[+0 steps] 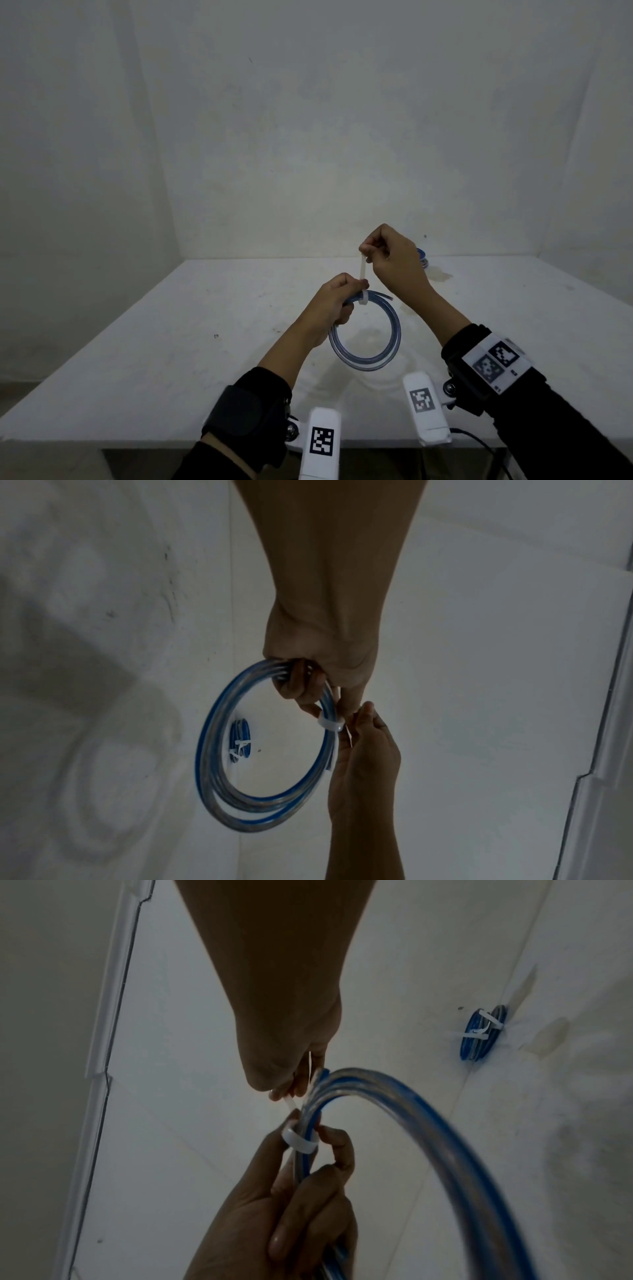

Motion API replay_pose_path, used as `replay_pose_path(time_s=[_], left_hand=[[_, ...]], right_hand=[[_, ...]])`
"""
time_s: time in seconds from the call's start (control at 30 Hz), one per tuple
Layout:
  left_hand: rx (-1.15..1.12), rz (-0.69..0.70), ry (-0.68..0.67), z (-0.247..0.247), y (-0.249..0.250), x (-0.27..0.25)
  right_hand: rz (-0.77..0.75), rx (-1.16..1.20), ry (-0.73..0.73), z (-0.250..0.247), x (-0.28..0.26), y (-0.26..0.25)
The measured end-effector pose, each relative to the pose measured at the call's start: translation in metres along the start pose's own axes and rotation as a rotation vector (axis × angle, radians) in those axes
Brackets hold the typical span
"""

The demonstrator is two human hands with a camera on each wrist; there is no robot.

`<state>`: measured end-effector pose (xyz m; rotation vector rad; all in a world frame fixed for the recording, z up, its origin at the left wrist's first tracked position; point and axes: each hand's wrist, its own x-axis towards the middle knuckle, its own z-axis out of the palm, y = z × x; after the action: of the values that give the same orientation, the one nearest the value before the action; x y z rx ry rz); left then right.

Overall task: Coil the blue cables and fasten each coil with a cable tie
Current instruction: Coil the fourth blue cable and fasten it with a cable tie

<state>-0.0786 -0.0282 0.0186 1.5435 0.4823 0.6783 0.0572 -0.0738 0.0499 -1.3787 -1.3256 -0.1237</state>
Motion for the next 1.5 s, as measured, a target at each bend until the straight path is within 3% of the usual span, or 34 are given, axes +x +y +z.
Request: replay_pose_path(time_s=[0.4, 0.47, 0.63, 0.73, 0.87, 1.13, 1.33, 1.5], left_hand=[[-0.040, -0.072, -0.084, 0.008, -0.003, -0.003], [-0.056, -0.039, -0.058, 0.008, -0.002, -0.002], [-0.122, -0.037, 0.005, 0.007, -0.005, 0.002], [-0.108, -0.047, 0.020, 0.007, -0.007, 0.004], [-0.113, -0.107, 0.024, 0.016, -0.011, 0.002], [-0.091, -0.196, -0.020, 0.020, -0.006, 0.001], [-0.075, -0.231, -0.048, 0.019, -0.014, -0.003], [-0.123, -0.133, 0.041, 0.026, -0.024, -0.003]], right_hand=[[0.135, 0.015, 0.146, 0.000, 0.007, 0.006], [0.146, 0.105, 0.094, -0.004, 0.009, 0.005], [0.153, 0.185, -0.193, -0.016, 0.005, 0.002], [0.115, 0.142, -0.120, -0.012, -0.002, 0.005], [0.189, 0.102, -0.014, -0.002, -0.007, 0.013], [0.322, 0.095, 0.007, 0.001, -0.008, 0.020], [0.310, 0.094, 0.012, 0.006, -0.019, 0.026], [0.299, 0.128, 0.017, 0.006, -0.013, 0.030]])
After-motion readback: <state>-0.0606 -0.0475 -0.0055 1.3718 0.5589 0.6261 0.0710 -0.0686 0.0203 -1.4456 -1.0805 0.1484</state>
